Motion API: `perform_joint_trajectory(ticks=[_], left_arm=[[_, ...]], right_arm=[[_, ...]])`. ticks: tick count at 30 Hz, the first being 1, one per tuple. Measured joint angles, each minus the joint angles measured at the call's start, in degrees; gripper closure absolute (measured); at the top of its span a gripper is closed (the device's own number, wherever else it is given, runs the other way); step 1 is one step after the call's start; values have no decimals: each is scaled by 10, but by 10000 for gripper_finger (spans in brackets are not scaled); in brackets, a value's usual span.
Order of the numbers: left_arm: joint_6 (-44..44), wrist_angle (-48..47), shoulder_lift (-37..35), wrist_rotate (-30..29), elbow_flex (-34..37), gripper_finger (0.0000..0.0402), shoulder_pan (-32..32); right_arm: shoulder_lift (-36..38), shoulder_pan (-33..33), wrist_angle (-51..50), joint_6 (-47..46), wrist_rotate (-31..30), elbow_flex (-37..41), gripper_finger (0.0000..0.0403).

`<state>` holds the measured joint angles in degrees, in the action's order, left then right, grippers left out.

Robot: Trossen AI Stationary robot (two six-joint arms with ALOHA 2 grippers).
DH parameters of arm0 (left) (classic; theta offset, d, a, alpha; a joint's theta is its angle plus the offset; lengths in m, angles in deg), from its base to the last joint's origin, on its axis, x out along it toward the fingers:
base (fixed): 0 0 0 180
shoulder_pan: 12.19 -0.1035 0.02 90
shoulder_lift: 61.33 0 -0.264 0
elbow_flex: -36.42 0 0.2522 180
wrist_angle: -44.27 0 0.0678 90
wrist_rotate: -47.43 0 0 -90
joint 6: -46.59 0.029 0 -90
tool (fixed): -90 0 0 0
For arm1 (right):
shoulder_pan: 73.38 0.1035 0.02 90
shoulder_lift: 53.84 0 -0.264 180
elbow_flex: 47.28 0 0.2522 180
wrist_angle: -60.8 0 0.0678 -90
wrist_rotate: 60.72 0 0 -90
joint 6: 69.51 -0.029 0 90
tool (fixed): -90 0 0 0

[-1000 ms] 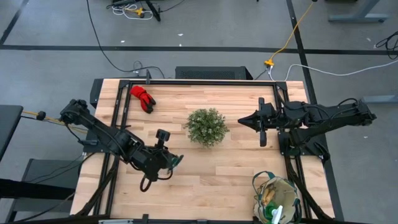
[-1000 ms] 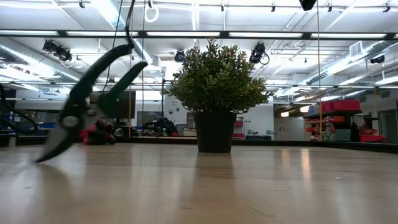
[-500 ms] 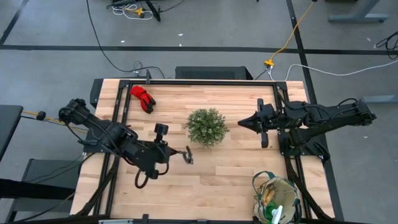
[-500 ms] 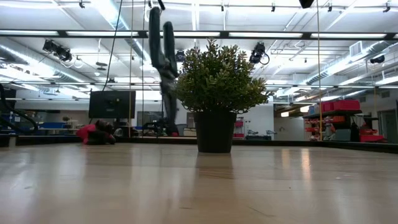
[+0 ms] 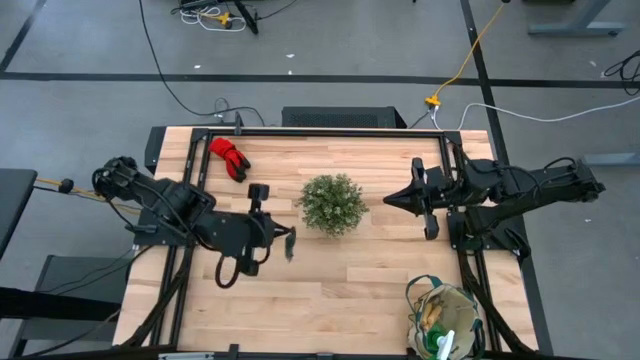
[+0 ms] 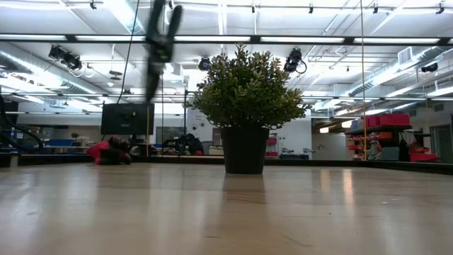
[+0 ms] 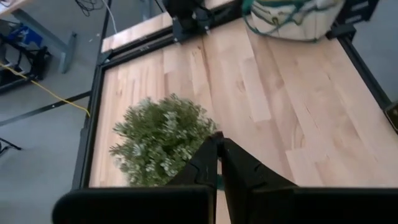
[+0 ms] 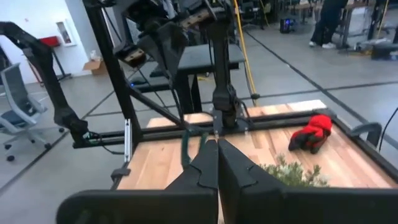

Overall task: Pick & Place Garden tools in Gardening bag
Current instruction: Put the green shear scissors into the white gardening bag

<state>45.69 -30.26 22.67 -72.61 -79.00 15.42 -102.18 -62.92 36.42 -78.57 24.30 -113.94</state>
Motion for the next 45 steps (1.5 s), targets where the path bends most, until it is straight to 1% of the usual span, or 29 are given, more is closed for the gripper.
perform_joint_trajectory(ticks=[5, 13, 19, 22, 29, 38, 42, 45], left_arm=[[6, 1, 0, 1, -24, 391, -28], [33, 30, 0, 15, -54, 391, -72], [36, 38, 0, 25, -77, 391, -88], [36, 47, 0, 22, -84, 391, -89], [37, 81, 0, 18, -84, 391, -89], [46, 109, 0, 17, -84, 391, -89], [46, 115, 0, 13, -84, 391, -89], [46, 120, 0, 12, -84, 391, -89]], right_arm=[[0, 0, -3, 28, -2, -27, 403], [-2, 0, -2, 64, -42, -85, 403], [-22, 0, -4, 69, -72, -133, 403], [-40, 0, -7, 70, -85, -157, 392], [-96, 0, -7, 83, -84, -207, 329], [-163, 0, -5, 82, -72, -231, 220], [-185, 0, 14, 80, -42, -232, 177], [-202, 0, 27, 83, -30, -232, 151]])
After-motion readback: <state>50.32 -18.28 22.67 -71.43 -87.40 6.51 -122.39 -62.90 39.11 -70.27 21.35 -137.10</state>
